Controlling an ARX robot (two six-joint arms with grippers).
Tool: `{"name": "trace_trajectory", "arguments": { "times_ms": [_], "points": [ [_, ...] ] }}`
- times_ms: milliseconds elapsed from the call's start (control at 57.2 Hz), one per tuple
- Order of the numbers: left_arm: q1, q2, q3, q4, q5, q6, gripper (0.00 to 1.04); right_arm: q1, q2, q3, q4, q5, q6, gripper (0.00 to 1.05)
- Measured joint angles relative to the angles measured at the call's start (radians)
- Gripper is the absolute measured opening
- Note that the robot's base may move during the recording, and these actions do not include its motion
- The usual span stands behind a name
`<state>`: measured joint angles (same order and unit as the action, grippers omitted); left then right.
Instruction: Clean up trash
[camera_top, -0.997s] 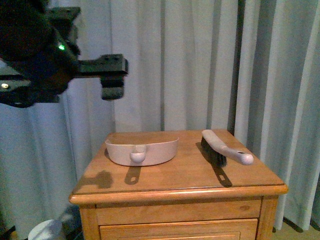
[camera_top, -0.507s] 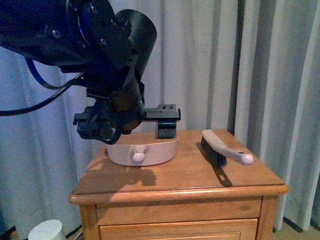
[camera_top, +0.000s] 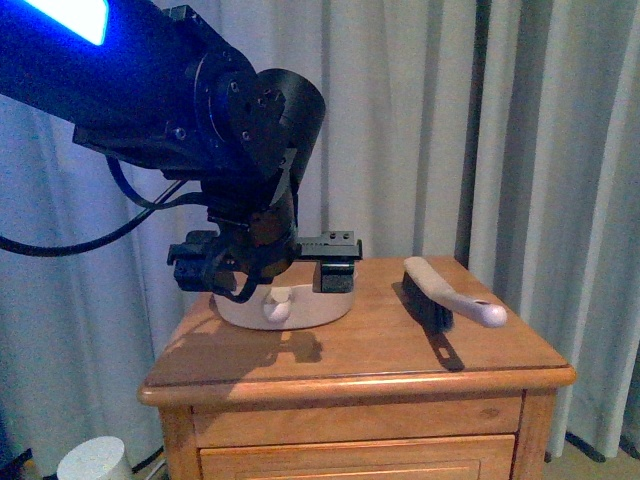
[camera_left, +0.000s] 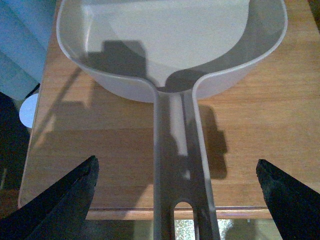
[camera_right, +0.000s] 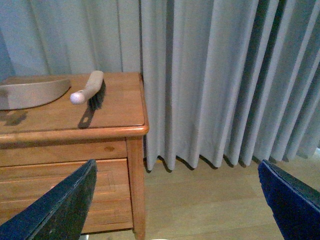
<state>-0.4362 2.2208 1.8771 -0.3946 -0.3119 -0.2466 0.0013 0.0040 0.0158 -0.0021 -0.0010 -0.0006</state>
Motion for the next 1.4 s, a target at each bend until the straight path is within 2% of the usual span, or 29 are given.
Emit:
{"name": "trace_trajectory", "arguments": {
  "times_ms": [1295,1400],
  "points": [
    [-0.017,0.052,-0.016,0.017,-0.003,0.026,0.97,0.0,0.0,0.0,0.0,0.0,0.0,0.97],
    [-0.017,0.055,-0.016,0.021,-0.01,0.033,0.83,0.0,0.0,0.0,0.0,0.0,0.0,0.97]
  ]
}}
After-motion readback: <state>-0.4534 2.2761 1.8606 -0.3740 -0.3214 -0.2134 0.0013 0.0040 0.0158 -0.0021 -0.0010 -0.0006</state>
